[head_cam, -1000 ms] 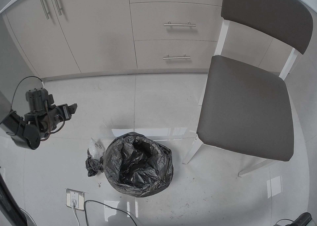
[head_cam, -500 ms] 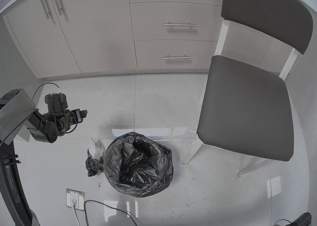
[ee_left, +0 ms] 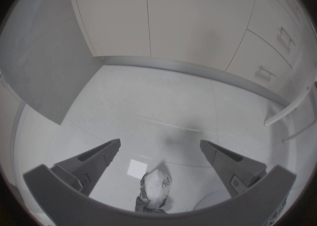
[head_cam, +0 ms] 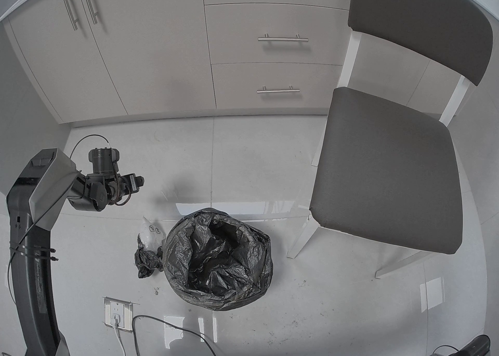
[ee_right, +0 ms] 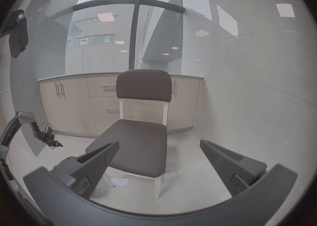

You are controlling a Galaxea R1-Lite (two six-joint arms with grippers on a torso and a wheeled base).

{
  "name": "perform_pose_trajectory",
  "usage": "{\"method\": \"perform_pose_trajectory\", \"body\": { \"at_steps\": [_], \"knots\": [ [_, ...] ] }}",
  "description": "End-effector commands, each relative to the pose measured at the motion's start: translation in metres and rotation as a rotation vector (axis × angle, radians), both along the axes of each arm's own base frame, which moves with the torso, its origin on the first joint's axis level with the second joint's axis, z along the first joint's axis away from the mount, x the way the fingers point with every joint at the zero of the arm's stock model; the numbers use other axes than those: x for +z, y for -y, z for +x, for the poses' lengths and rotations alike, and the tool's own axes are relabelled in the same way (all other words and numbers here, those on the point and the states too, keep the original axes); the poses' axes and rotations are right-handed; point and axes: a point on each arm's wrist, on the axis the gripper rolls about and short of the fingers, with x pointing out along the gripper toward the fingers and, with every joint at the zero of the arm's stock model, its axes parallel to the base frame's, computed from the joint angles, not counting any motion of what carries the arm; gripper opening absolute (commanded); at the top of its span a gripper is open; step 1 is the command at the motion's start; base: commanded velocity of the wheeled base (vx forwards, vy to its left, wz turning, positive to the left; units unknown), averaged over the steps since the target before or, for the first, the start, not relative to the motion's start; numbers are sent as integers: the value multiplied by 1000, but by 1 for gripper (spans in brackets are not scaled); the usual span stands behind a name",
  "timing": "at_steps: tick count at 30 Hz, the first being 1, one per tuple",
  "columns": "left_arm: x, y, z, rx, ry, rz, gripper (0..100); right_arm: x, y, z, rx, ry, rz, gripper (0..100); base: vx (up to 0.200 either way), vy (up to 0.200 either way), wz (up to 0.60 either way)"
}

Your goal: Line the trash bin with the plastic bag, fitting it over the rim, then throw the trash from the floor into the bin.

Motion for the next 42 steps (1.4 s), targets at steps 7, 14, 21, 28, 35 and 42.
{"method": "perform_pose_trajectory", "body": {
  "at_steps": [7, 14, 21, 28, 35, 42],
  "knots": [
    [-52, -1, 51, -2, -75, -2, 100, -6, 0, 3, -4, -5, -31, 100, 0, 0, 0],
    [-99, 0, 50, -16, -196, -4, 100, -8, 0, 5, -4, -15, -33, 100, 0, 0, 0],
    [-186, 5, 22, -71, -479, 30, 100, -13, 0, 7, -4, -33, -33, 100, 0, 0, 0],
    [-229, 11, -9, -109, -748, -21, 100, -18, 0, 11, 1, -57, -35, 100, 0, 0, 0],
    [-229, 11, -9, -116, -746, -37, 100, -16, -1, 11, 18, -37, -40, 100, 0, 0, 0],
    [-228, 11, -7, -88, -725, -46, 100, -17, -1, 11, 21, -38, -41, 100, 0, 0, 0]
  ]
}}
